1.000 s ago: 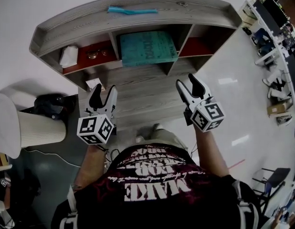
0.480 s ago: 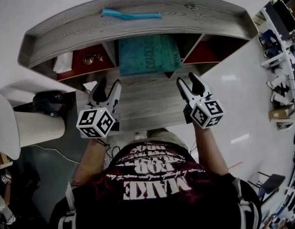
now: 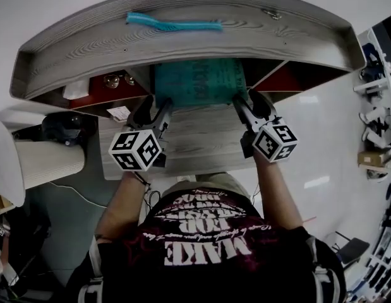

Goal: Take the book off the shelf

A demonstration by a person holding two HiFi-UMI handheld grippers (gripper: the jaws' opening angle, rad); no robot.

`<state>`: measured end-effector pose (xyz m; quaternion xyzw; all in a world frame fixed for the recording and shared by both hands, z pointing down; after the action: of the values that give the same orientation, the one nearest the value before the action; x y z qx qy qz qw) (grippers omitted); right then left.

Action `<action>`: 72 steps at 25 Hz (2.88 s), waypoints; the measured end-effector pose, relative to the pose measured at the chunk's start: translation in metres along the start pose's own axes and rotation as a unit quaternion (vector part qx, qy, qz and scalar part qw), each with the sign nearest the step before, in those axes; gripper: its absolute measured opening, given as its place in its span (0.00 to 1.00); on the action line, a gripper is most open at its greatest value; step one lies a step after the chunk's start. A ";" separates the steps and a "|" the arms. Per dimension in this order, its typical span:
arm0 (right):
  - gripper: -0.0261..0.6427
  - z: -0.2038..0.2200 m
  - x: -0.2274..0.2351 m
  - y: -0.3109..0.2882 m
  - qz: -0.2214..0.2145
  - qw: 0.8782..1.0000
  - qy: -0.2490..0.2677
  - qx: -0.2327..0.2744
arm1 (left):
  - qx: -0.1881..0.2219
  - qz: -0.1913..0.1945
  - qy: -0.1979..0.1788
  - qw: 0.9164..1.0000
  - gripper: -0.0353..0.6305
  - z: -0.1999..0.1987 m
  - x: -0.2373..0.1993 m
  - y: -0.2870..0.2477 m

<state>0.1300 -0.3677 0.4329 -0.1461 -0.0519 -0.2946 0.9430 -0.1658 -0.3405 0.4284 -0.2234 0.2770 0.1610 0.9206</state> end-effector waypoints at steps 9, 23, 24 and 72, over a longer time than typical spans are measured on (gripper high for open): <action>0.29 0.003 -0.006 0.001 -0.002 1.000 -0.009 -0.021 | -0.020 -0.034 -0.017 0.999 0.36 0.010 0.012 -0.005; 0.28 0.044 -0.044 0.074 0.018 0.999 -0.021 -0.015 | -0.025 0.006 -0.048 0.999 0.36 0.061 0.022 0.054; 0.28 0.047 -0.047 0.079 0.021 0.999 -0.024 -0.014 | -0.026 0.008 -0.049 0.998 0.36 0.064 0.023 0.058; 0.28 0.342 -0.037 0.046 0.035 0.963 -0.069 -0.256 | -0.195 -0.079 -0.031 0.977 0.36 0.311 -0.140 0.017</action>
<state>0.1217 -0.2067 0.7404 -0.4049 -0.0347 -0.2537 0.8778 -0.1478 -0.1949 0.7364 -0.4141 0.1930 0.1456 0.8775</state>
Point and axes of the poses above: the fingertips, and each gripper's own axes: y backward along the fingers, x to its right, z out of its underside, the point moved 7 cm from there along y, backward along the fingers, and after that the axes turned 12 degrees about y, right-handed, at the moved point
